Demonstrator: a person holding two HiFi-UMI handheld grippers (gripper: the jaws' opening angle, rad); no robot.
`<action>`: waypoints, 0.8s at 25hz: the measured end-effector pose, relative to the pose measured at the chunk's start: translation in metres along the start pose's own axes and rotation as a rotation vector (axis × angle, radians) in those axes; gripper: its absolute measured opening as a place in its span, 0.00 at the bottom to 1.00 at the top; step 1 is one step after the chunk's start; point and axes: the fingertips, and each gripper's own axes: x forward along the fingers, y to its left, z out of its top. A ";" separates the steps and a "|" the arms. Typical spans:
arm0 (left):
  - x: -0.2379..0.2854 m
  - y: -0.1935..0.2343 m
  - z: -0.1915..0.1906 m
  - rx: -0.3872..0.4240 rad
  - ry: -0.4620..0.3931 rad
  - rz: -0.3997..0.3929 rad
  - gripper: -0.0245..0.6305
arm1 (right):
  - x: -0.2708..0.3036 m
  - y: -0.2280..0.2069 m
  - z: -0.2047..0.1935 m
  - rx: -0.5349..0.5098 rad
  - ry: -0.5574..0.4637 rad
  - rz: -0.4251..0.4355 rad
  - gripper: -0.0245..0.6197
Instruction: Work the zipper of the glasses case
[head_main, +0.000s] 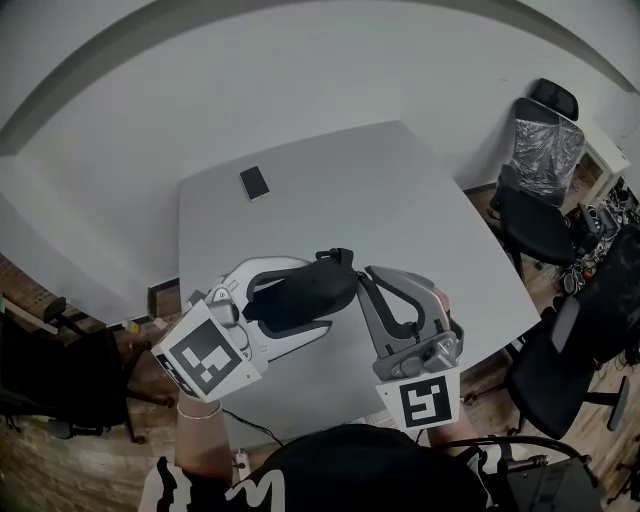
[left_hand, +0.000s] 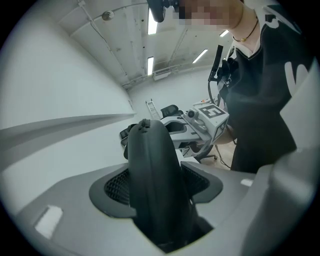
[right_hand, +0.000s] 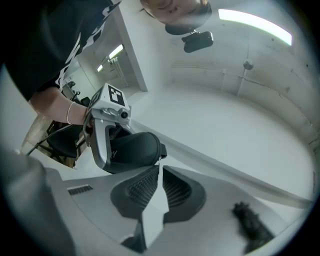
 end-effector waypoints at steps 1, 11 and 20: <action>-0.001 -0.001 -0.001 0.009 0.003 -0.007 0.49 | 0.000 0.001 0.001 -0.025 0.001 -0.001 0.08; -0.017 -0.012 0.000 0.024 0.011 -0.083 0.49 | 0.000 0.016 0.017 -0.298 -0.057 0.081 0.06; -0.018 -0.009 0.002 0.001 0.000 -0.065 0.48 | -0.003 0.016 0.030 -0.214 -0.118 0.127 0.05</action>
